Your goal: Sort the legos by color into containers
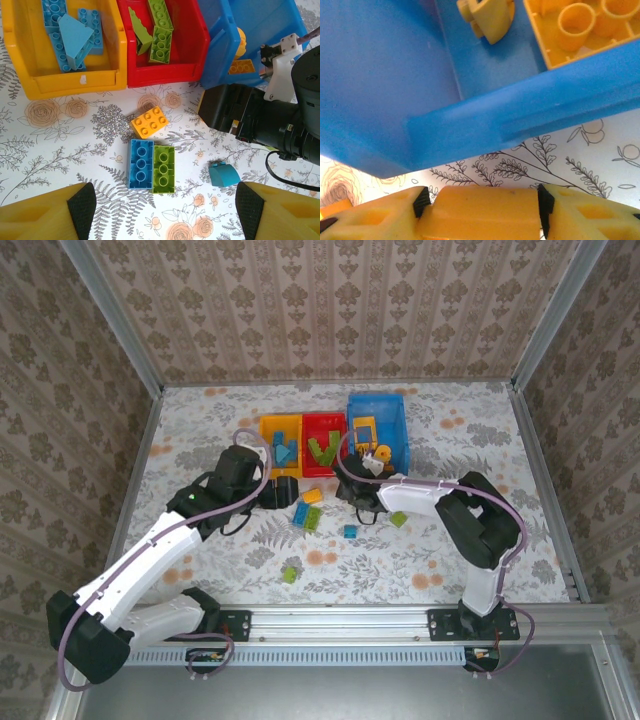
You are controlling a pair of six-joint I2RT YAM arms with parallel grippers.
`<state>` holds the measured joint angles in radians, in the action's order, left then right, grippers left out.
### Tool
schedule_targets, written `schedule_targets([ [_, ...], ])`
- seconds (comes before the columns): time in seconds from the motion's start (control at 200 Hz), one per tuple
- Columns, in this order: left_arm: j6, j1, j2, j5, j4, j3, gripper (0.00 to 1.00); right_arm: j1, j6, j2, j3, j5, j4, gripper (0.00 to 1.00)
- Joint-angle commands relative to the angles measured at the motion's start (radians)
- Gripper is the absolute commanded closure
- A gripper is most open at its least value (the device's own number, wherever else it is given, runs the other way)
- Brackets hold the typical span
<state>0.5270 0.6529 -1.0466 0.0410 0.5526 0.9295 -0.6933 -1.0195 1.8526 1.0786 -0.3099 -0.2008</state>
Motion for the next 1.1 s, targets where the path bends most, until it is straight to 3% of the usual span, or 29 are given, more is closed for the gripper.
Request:
schedule_targets([
  [0.0, -0.018, -0.006, 0.016, 0.015, 0.018, -0.005, 0.24, 0.008, -0.018, 0.012, 0.004, 0.011, -0.005, 0.51],
  [0.2, -0.019, -0.004, 0.008, 0.033, 0.002, -0.004, 0.24, 0.008, -0.005, -0.087, -0.043, 0.017, -0.035, 0.67],
  [0.35, -0.033, 0.019, -0.023, 0.052, -0.026, 0.027, 0.25, 0.010, 0.056, -0.258, -0.091, -0.014, -0.109, 0.67],
  [0.495, -0.053, 0.074, -0.095, 0.060, -0.062, 0.087, 0.25, 0.059, 0.231, -0.350, -0.056, -0.052, -0.196, 0.65],
  [0.74, -0.064, 0.131, -0.226, 0.057, -0.137, 0.166, 0.25, 0.219, 0.431, -0.225, 0.095, 0.006, -0.238, 0.63],
  [1.095, -0.059, 0.154, -0.279, 0.045, -0.158, 0.184, 0.25, 0.246, 0.486, 0.006, 0.287, 0.081, -0.281, 0.57],
])
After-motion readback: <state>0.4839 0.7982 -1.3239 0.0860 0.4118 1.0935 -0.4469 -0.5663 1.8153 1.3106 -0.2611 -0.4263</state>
